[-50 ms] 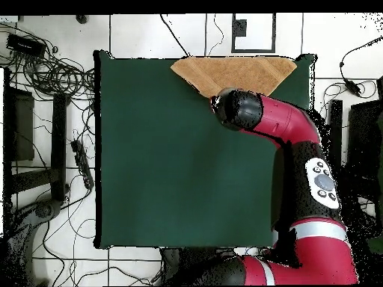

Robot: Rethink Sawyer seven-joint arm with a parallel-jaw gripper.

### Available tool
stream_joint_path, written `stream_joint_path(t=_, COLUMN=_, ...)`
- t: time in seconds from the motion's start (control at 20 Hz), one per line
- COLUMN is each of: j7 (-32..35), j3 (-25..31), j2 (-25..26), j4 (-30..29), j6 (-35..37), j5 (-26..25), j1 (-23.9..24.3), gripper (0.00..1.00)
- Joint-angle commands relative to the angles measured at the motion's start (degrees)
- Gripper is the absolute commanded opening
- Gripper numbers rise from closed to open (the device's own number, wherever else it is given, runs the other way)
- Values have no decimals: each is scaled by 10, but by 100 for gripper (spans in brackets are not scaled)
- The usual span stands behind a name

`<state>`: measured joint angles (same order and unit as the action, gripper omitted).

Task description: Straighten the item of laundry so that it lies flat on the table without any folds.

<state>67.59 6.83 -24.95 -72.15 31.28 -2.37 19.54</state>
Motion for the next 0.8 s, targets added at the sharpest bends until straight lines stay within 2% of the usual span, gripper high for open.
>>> stream_joint_path(t=0.05, j7=90, j3=35, j2=22, j4=-66, j6=-2, j5=-4, j1=-27, gripper=0)
stream_joint_path(t=0.4, j7=92, j3=28, j2=31, j4=-57, j6=-8, j5=-9, j1=-31, gripper=0)
stream_joint_path(t=0.8, j7=90, j3=7, j2=75, j4=-18, j6=-41, j5=-25, j1=-36, gripper=0)
